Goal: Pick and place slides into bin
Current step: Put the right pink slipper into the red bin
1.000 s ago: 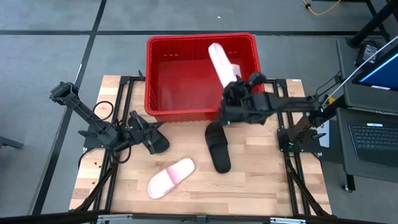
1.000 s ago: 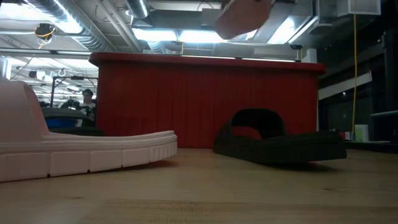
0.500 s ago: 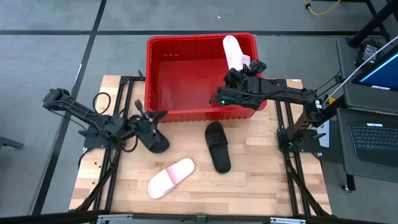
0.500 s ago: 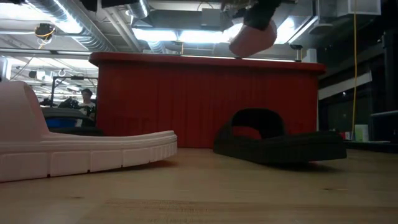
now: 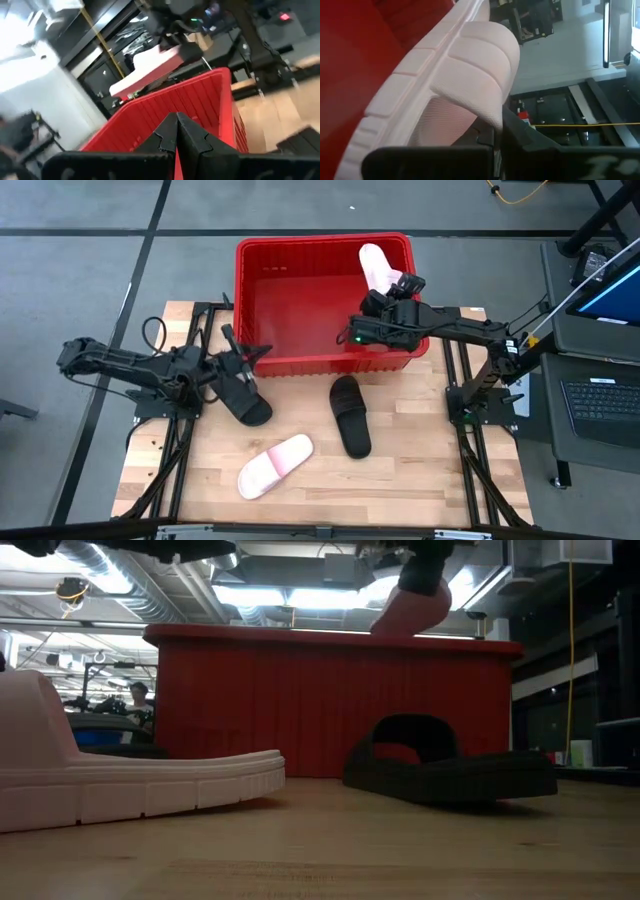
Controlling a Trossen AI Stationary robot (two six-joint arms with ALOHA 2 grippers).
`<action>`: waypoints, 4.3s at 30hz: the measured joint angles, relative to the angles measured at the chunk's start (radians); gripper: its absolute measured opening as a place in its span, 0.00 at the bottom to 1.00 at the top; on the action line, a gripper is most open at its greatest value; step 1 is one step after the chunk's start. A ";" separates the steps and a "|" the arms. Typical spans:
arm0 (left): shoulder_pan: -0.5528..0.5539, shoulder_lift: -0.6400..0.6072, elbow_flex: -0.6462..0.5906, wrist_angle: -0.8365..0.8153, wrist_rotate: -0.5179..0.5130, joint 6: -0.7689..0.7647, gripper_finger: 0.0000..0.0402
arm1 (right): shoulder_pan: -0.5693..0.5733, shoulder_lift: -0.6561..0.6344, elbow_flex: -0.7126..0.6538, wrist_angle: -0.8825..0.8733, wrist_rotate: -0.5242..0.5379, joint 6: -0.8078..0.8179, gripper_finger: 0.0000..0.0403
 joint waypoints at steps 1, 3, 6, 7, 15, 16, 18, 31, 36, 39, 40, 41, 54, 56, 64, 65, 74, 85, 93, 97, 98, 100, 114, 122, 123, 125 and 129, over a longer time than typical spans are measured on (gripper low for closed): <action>0.005 0.000 0.000 0.000 -0.022 -0.045 0.00 | 0.000 0.000 0.000 0.000 -0.017 0.000 0.03; 0.012 0.000 0.000 -0.001 -0.050 -0.143 0.00 | 0.000 0.000 0.000 0.000 -0.079 0.009 0.03; 0.020 0.000 0.000 -0.001 -0.050 -0.241 0.00 | 0.000 0.000 0.000 0.000 -0.140 0.009 0.03; 0.021 0.000 0.000 -0.001 -0.051 -0.251 0.00 | 0.001 0.000 0.000 0.001 -0.140 0.008 0.03; 0.032 0.000 0.000 0.000 -0.051 -0.272 0.00 | -0.060 0.000 -0.002 0.010 -0.151 0.044 0.03; 0.033 0.000 0.000 0.000 -0.051 -0.282 0.00 | -0.071 0.000 -0.008 0.013 -0.161 0.059 0.03; 0.034 0.000 0.000 0.000 -0.051 -0.281 0.00 | -0.091 0.000 -0.028 0.017 -0.183 0.076 0.03; 0.075 0.000 0.000 0.000 -0.051 -0.263 0.00 | -0.187 0.002 -0.277 0.389 -0.195 -0.152 0.03; 0.101 0.000 0.000 0.000 -0.051 -0.271 0.00 | -0.216 0.002 -0.356 0.489 -0.192 -0.173 0.03; 0.114 0.000 0.000 0.000 -0.051 -0.283 0.00 | -0.224 0.002 -0.391 0.518 -0.199 -0.175 0.03; 0.118 0.000 0.000 0.000 -0.051 -0.282 0.00 | -0.226 0.002 -0.402 0.534 -0.204 -0.175 0.03; 0.120 0.000 0.000 0.000 -0.051 -0.282 0.00 | -0.228 0.002 -0.414 0.555 -0.210 -0.175 0.03; 0.132 0.000 0.000 0.000 -0.051 -0.284 0.00 | -0.273 0.002 -0.532 0.691 -0.226 -0.154 0.03; 0.132 0.000 0.000 0.000 -0.051 -0.285 0.00 | -0.282 0.002 -0.533 0.699 -0.227 -0.153 0.03; 0.132 0.000 0.000 0.000 -0.051 -0.336 0.00 | -0.313 0.012 -0.533 0.774 -0.272 -0.176 0.03; 0.132 0.000 0.000 0.000 -0.051 -0.336 0.00 | -0.317 0.014 -0.533 0.776 -0.275 -0.179 0.03; 0.131 0.000 0.000 -0.008 -0.051 -0.335 0.00 | -0.362 0.046 -0.533 0.803 -0.298 -0.205 0.03; 0.131 0.000 0.000 -0.009 -0.051 -0.334 0.00 | -0.379 0.116 -0.533 0.838 -0.300 -0.207 0.03; 0.131 0.000 0.000 -0.009 -0.051 -0.334 0.00 | -0.378 0.187 -0.533 0.845 -0.300 -0.211 0.03; 0.131 0.000 0.000 -0.009 -0.051 -0.334 0.00 | -0.378 0.198 -0.533 0.845 -0.349 -0.230 0.03; 0.131 0.000 0.000 -0.009 -0.051 -0.334 0.00 | -0.378 0.198 -0.533 0.845 -0.354 -0.231 0.03; 0.131 0.000 0.000 -0.009 -0.051 -0.334 0.00 | -0.378 0.198 -0.533 0.847 -0.353 -0.231 0.05; 0.131 0.000 0.000 -0.009 -0.051 -0.334 0.00 | -0.378 0.198 -0.533 0.844 -0.358 -0.259 0.10; 0.131 0.000 0.000 -0.009 -0.051 -0.334 0.00 | -0.379 0.198 -0.533 0.846 -0.442 -0.269 0.10; 0.131 0.000 0.000 -0.009 -0.051 -0.334 0.00 | -0.379 0.198 -0.533 0.846 -0.448 -0.273 0.10; 0.131 0.000 0.000 -0.009 -0.051 -0.334 0.00 | -0.379 0.198 -0.533 0.846 -0.451 -0.277 0.11; 0.131 0.000 0.000 -0.009 -0.051 -0.336 0.00 | -0.379 0.198 -0.532 0.845 -0.462 -0.277 0.16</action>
